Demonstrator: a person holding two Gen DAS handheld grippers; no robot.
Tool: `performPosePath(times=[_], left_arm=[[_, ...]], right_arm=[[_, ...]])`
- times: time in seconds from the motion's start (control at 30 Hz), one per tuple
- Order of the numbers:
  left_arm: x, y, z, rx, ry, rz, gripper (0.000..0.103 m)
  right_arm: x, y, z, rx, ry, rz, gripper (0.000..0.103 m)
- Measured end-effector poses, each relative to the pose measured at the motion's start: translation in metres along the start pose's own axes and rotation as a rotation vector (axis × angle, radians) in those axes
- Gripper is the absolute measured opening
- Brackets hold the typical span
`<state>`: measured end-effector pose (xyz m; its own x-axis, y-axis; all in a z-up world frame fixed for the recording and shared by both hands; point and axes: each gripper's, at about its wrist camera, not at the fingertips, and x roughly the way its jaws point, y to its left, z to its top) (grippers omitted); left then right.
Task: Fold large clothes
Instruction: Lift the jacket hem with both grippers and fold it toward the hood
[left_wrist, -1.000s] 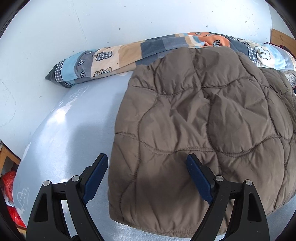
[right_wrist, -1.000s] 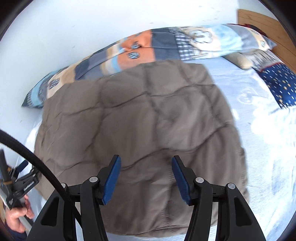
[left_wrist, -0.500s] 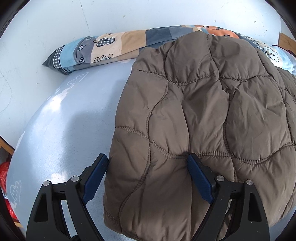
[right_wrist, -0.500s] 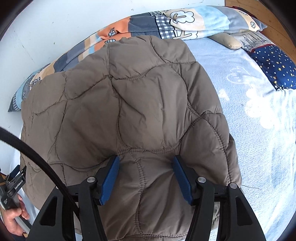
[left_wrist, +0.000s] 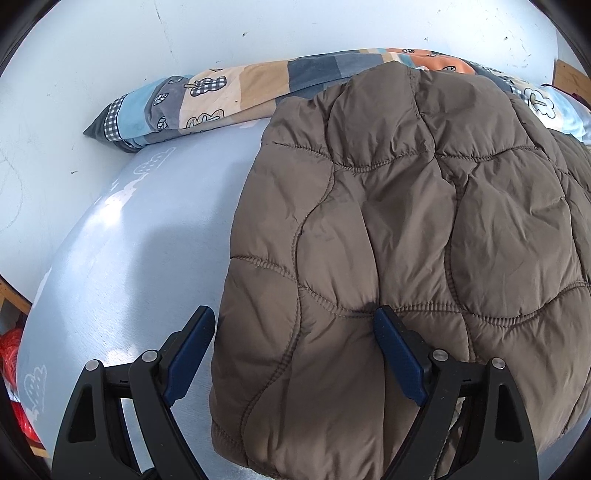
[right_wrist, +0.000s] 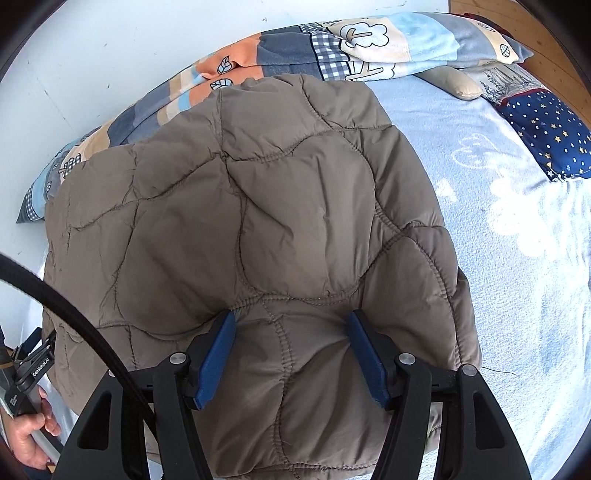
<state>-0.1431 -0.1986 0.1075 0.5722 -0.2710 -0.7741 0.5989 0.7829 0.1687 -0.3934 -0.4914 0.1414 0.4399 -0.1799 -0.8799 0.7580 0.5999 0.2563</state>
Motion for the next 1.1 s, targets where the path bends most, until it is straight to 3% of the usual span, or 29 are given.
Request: performPosePath(times=[0.17,0.3,0.43,0.63,0.77,0.9,0.97,1.1], left_arm=[[-0.007,0.002,0.003,-0.004,-0.008,0.000,0.088],[-0.008,0.019,0.009,-0.060,-0.033,0.016,0.088],[0.010,0.036,0.012,-0.140,0.045,-0.040,0.088],[0.026,0.036,0.011,-0.158,0.095,-0.064,0.088],[0.038,0.047,0.012,-0.227,0.149,-0.129,0.088],[0.038,0.079,0.017,-0.353,0.215,-0.271,0.088],[0.033,0.102,0.018,-0.425,0.209,-0.338,0.088],[0.033,0.144,0.012,-0.481,0.194,-0.352,0.088]], right_arm=[[-0.016,-0.004,0.005,0.021,-0.046,0.044,0.068],[-0.027,-0.015,0.010,0.043,-0.104,-0.001,0.068],[-0.010,-0.032,0.011,0.102,-0.034,0.015,0.068],[0.008,-0.033,0.012,0.094,0.005,0.013,0.069],[0.013,-0.038,0.013,0.107,0.018,0.033,0.070],[0.007,-0.037,0.016,0.100,0.019,0.043,0.071],[-0.003,-0.040,0.016,0.114,0.005,0.095,0.071],[-0.028,-0.055,0.020,0.134,-0.049,0.164,0.071]])
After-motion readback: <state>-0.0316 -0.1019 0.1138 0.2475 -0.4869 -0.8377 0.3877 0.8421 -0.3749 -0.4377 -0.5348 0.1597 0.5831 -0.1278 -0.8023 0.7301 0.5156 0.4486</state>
